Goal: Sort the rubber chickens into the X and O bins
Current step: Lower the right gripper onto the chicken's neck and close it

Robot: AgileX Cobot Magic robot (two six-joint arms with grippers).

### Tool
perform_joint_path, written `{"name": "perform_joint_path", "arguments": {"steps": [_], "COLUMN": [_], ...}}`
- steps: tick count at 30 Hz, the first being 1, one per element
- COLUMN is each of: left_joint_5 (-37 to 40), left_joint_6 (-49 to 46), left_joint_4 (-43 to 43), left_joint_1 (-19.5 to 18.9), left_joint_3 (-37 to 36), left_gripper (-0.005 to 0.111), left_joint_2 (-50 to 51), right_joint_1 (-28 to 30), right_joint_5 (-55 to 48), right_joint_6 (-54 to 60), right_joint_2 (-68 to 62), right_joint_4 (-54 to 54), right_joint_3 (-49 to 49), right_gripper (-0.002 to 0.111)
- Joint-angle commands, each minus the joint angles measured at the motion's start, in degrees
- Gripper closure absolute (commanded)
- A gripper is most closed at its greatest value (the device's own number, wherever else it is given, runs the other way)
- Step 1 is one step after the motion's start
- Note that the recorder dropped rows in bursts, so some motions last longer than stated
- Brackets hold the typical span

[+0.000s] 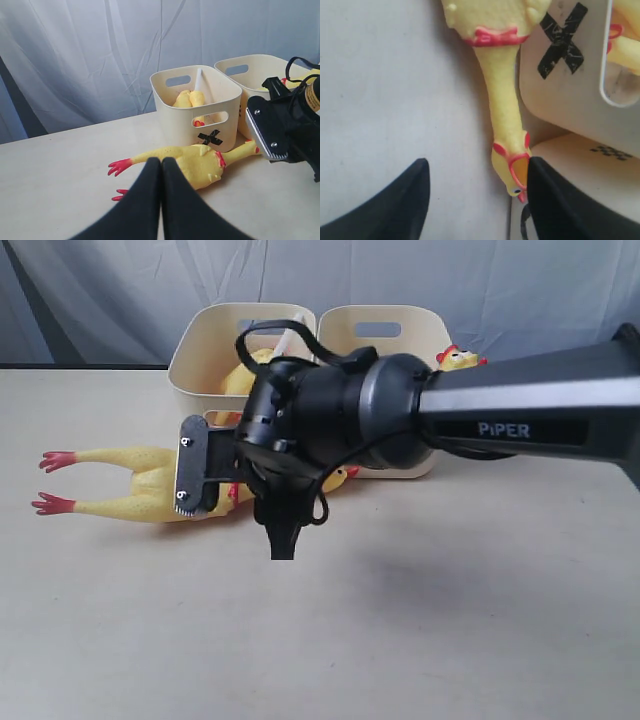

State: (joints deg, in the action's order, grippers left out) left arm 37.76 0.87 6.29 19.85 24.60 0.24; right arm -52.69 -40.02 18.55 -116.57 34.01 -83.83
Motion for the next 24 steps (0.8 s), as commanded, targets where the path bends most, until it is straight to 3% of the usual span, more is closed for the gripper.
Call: {"name": "perform_joint_path", "arguments": {"steps": [1,24], "left_joint_5": [-0.5,-0.5], "left_joint_6": [0.2,0.2], "left_joint_4": [0.3,0.3], "left_joint_1": [-0.3,-0.3], "left_joint_3": [-0.4,-0.4], "left_gripper": [0.107,0.107], "left_joint_2": [-0.2,-0.2], "right_joint_1": [0.1,6.0], "right_joint_5": [2.5,10.2], "right_joint_6": [-1.8,-6.6], "right_joint_2": [-1.9,-6.1], "right_joint_4": [7.6,10.6], "right_joint_3": [0.3,0.2], "right_gripper": [0.054,0.054]}}
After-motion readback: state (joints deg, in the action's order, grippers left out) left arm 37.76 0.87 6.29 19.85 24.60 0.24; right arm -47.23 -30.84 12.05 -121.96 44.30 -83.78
